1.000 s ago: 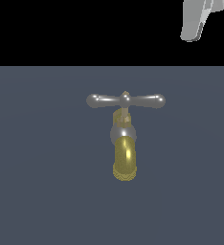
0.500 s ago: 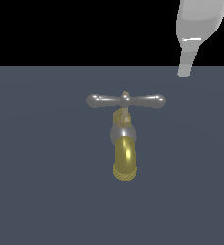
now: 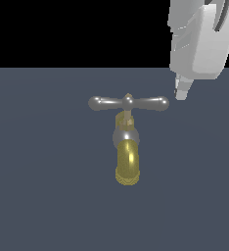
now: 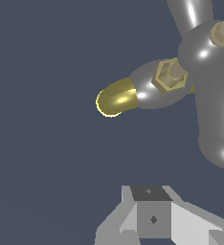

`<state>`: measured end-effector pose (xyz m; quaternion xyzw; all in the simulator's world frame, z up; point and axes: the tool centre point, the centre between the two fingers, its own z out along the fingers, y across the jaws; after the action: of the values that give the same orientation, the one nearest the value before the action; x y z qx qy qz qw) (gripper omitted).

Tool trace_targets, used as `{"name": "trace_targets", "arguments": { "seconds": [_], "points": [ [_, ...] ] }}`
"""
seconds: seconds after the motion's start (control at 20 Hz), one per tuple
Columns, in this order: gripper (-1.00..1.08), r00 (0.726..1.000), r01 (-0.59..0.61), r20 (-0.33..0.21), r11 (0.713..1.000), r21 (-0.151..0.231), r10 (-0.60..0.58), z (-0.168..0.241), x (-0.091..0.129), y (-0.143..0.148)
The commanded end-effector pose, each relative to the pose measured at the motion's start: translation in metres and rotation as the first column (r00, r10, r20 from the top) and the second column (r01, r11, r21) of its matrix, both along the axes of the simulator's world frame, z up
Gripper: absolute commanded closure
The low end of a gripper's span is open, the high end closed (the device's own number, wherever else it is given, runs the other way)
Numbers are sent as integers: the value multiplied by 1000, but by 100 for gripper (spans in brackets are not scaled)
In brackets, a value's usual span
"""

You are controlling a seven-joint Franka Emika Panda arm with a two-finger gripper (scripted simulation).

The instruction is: Turn on the faucet by rotating a designated handle.

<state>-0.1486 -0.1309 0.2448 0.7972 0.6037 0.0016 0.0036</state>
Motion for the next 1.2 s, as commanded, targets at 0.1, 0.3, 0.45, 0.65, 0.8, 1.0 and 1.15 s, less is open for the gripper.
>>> {"name": "trace_targets", "arguments": {
  "seconds": [0.1, 0.3, 0.45, 0.65, 0.8, 1.0, 1.15],
  "points": [
    [108, 996, -86, -2, 996, -2, 86, -17, 12, -2],
    [108, 989, -146, -4, 989, -2, 146, -29, 21, -2],
    [108, 984, -179, -5, 984, -1, 179, -36, 26, -2],
    [108, 977, -212, -6, 977, 1, 212, -42, 31, -1],
    [108, 974, -228, -6, 974, 2, 228, -46, 33, -1],
    [108, 971, -238, -7, 971, 3, 238, -48, 35, -1],
    [108, 971, -238, -7, 971, 4, 238, -48, 35, 0]
  ]
}}
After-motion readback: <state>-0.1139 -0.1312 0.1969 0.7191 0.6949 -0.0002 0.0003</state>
